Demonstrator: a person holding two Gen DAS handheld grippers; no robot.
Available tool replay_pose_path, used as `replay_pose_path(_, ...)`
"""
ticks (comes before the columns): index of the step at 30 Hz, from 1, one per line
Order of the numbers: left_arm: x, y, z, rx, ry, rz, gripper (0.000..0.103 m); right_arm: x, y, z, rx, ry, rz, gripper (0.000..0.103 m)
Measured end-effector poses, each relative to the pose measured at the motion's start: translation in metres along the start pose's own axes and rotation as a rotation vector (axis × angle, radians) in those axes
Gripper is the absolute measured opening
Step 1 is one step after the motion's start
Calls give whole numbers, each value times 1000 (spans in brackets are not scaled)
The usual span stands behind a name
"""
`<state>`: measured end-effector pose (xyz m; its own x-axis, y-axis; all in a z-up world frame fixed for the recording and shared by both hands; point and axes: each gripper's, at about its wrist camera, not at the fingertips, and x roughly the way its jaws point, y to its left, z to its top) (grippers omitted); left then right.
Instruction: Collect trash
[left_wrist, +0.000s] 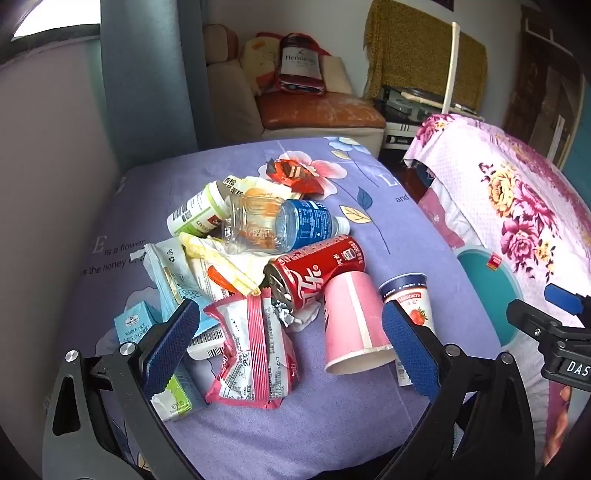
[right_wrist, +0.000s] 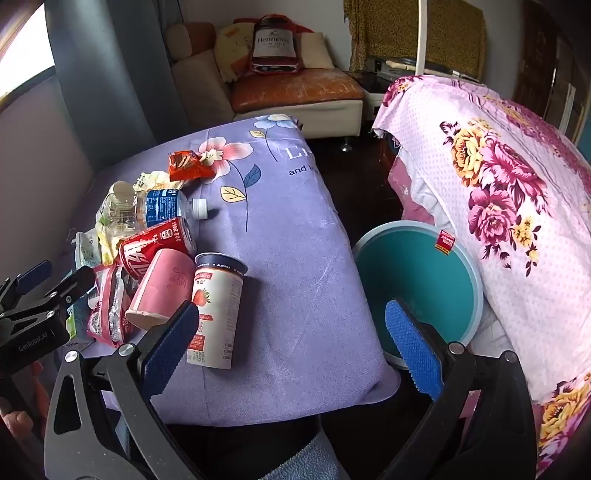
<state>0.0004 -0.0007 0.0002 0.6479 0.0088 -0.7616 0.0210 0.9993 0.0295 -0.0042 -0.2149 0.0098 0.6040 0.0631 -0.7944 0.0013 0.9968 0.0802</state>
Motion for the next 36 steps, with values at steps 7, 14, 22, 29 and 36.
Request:
replay_pose_path(7,-1,4,-6,-18,-21,-6,99,-2,-2,-2,22,-22,16,97)
replay_pose_path(14,-2,5,-6,-33,-4,6,99,-2,-3,-5,18,-23,18,97)
replay_pose_path(22,2,10,-9,-46,3,6,99,-1,1,-4,8,-11,15,97)
replay_pose_path(29,3,12,-10,-47,4,5,99,2,0,-4,16,3,17,97)
replay_pose_path(36,3,13,-12,-47,3,2,99,2,-1,-5,20,3,19,97)
